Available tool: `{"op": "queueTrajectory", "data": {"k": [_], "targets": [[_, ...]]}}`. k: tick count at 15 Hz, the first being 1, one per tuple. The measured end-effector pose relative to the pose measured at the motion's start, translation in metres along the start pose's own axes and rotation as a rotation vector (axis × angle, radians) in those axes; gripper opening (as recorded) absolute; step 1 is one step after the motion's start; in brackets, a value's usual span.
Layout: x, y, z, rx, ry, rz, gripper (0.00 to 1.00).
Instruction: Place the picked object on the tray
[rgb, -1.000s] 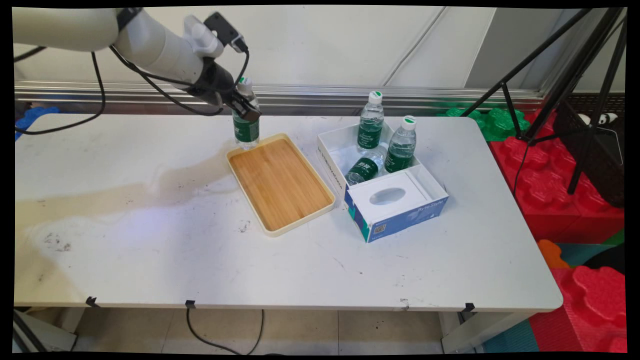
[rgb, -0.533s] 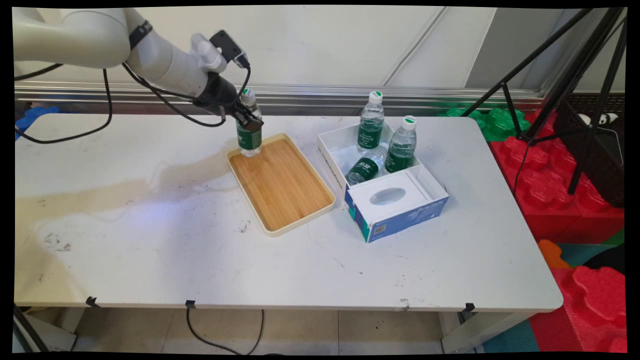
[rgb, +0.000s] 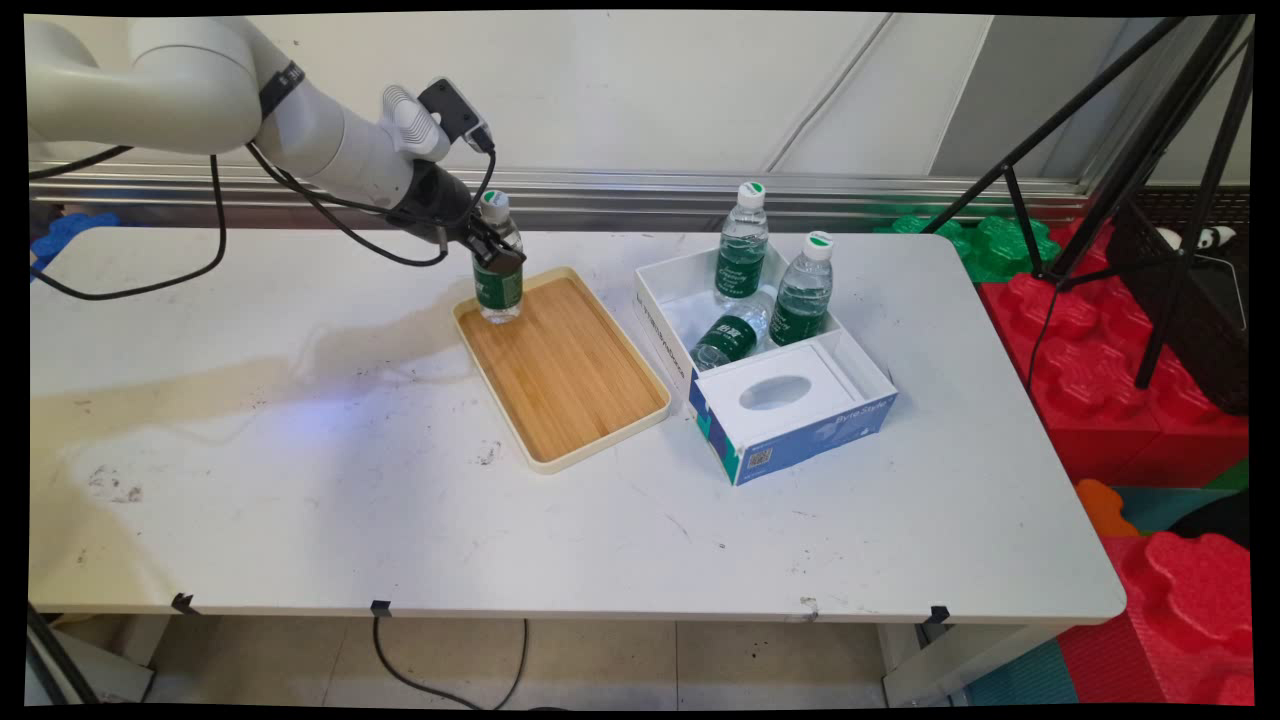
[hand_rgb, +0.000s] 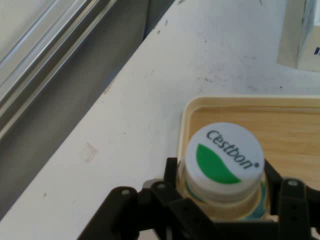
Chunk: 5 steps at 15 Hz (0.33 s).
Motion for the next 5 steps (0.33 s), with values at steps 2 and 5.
{"op": "queueTrajectory", "data": {"k": [2,5], "targets": [[-0.0017,-0.0012,0.0006,-0.004,0.002,-0.001,1.0],[-0.004,-0.0029,-0.0018,-0.005,0.007,-0.003,1.0]]}}
